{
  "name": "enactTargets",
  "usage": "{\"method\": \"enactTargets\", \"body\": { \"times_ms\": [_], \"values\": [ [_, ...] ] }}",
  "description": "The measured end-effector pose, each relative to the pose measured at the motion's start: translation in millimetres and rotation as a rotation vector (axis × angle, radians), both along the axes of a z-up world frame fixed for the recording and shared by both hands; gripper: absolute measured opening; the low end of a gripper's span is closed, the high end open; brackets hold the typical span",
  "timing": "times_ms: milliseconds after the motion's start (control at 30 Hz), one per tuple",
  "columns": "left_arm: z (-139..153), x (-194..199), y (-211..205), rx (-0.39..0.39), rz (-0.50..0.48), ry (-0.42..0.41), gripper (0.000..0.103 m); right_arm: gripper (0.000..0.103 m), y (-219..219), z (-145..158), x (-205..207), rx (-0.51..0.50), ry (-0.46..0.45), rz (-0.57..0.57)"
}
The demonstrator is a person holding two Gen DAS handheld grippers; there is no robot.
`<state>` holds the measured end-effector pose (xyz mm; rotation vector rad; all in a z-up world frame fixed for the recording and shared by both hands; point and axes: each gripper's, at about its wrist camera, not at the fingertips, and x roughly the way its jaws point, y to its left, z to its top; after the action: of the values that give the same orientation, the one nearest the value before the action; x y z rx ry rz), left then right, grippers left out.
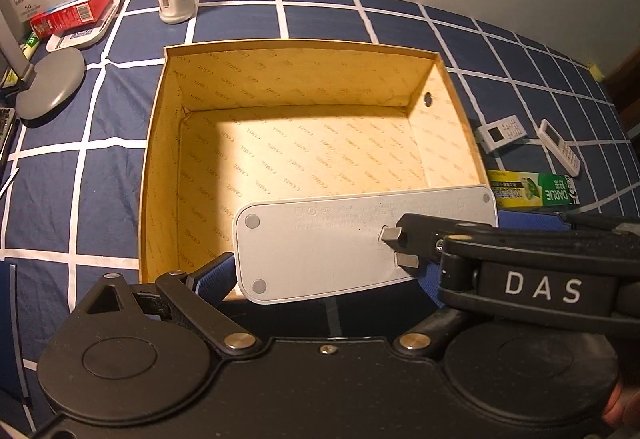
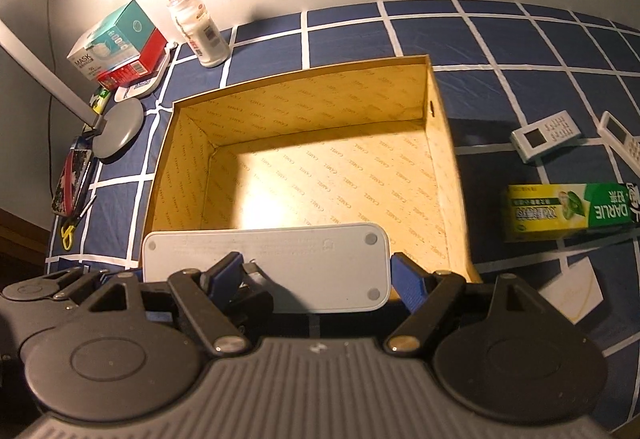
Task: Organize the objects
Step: 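Carry the white flat panel with the right tool into the cardboard box, then lower the white panel onto the TV remote and open the right tool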
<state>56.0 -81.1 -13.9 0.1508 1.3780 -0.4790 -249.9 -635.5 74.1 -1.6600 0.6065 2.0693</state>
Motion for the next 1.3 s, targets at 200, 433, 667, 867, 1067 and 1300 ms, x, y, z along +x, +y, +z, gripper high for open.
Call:
{"method": "enactTargets", "body": {
  "times_ms": [200,433,667,867,1067,1300],
  "values": [
    [-16.1,24.0,3.5,0.013,0.016,0.025,0.096,0.079,4.3,-19.1,-25.1,-0.026,-0.011,-0.007],
    [-48.3,55.1,-0.7,0.045,0.019,0.08,0.096,0.079,19.9,-56.5,-53.1,-0.084,-0.045,-0.037],
    [-89.1,69.8,-8.5,0.085,0.016,0.176,0.096,0.079,32.9,-102.1,-62.9,-0.159,-0.109,-0.09],
    [-113.9,72.3,-11.6,0.104,0.025,0.238,0.095,0.079,37.8,-129.5,-61.1,-0.209,-0.153,-0.124],
    [-128.5,71.8,-10.1,0.101,0.059,0.288,0.094,0.079,35.7,-143.3,-61.0,-0.238,-0.188,-0.146],
    [-133.8,70.9,-8.7,0.09,0.08,0.304,0.094,0.079,31.2,-146.1,-59.3,-0.252,-0.201,-0.169]
  ]
}}
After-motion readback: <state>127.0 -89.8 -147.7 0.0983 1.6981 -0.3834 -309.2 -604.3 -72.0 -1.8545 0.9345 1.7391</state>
